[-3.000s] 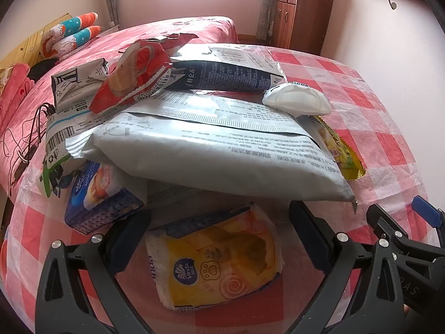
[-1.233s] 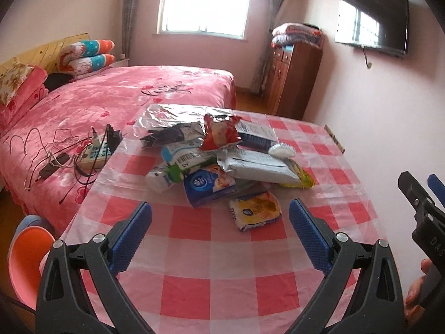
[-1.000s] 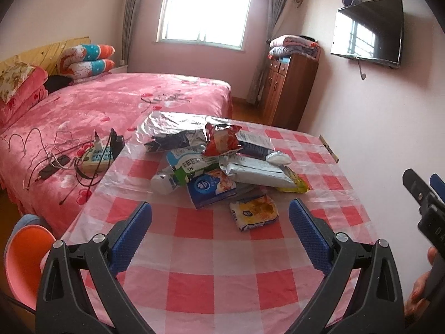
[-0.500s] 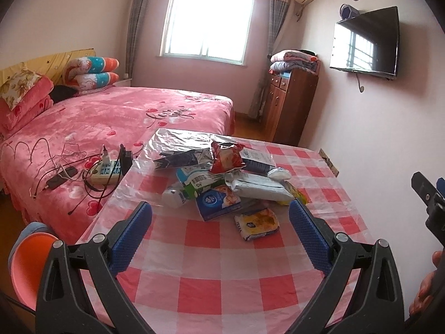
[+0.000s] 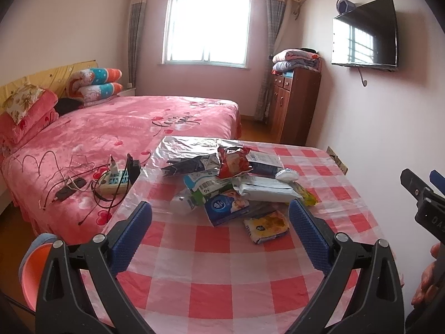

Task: Collect trash

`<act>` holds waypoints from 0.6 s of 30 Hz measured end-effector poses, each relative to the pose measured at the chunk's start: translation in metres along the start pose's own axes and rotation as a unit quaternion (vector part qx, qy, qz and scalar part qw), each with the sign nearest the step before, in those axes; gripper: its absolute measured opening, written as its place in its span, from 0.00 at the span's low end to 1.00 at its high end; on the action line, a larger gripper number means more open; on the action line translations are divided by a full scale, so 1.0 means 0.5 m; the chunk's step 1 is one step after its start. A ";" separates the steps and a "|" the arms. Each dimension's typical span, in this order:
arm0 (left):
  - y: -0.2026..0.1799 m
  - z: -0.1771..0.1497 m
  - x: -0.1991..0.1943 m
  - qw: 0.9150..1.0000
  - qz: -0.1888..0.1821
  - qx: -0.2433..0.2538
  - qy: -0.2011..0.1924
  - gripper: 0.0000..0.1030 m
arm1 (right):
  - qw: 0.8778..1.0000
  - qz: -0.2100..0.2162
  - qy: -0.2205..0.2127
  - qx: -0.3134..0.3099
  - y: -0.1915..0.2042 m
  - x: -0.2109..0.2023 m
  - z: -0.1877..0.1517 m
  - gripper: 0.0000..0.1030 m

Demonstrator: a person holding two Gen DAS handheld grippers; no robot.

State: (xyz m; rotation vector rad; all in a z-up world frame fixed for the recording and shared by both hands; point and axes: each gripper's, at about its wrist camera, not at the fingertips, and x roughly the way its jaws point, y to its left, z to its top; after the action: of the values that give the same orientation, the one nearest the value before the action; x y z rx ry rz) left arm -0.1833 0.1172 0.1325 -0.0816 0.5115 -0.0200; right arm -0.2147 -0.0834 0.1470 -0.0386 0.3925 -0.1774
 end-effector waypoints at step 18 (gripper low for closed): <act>0.033 -0.024 0.067 0.999 -0.016 -0.030 0.042 0.96 | 0.997 0.045 0.059 -0.007 0.033 0.116 -0.041 0.95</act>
State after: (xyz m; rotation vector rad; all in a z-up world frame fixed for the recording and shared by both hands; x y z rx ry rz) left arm -0.1598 0.1316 0.1044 -0.1473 0.5954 -0.0396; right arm -0.1671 -0.0778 0.1052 -0.0251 0.5125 -0.0875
